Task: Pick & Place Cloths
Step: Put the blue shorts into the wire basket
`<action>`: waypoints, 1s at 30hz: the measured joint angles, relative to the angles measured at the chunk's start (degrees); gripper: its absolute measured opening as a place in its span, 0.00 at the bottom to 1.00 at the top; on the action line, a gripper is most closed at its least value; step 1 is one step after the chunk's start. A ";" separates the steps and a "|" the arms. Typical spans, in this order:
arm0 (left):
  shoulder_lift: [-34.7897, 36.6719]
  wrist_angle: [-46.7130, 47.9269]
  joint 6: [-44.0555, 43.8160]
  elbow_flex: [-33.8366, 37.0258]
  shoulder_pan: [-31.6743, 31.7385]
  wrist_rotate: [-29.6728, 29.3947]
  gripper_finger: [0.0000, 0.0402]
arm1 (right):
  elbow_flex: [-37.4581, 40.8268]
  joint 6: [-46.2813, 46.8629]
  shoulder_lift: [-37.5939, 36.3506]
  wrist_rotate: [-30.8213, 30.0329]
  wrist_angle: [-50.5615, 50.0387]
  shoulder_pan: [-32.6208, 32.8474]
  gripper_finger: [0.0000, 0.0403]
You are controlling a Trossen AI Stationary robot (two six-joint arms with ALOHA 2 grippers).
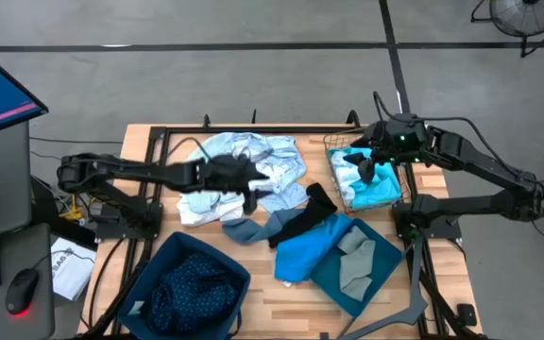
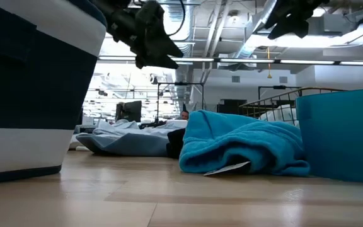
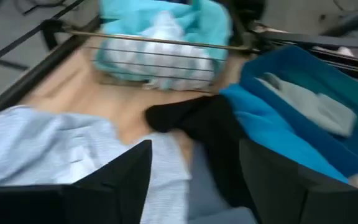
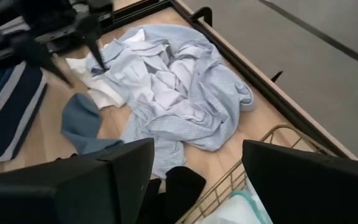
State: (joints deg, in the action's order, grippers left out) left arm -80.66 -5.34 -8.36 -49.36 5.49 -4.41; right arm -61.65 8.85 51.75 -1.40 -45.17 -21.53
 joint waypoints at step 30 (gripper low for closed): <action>-25.98 -9.15 -4.06 -9.16 -17.29 -2.60 0.62 | 0.04 12.94 -0.01 -0.27 -4.52 19.88 0.59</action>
State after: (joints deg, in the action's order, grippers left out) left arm -106.64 -14.49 -12.42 -58.52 -11.80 -7.01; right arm -61.60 21.78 51.75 -1.67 -49.69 -1.64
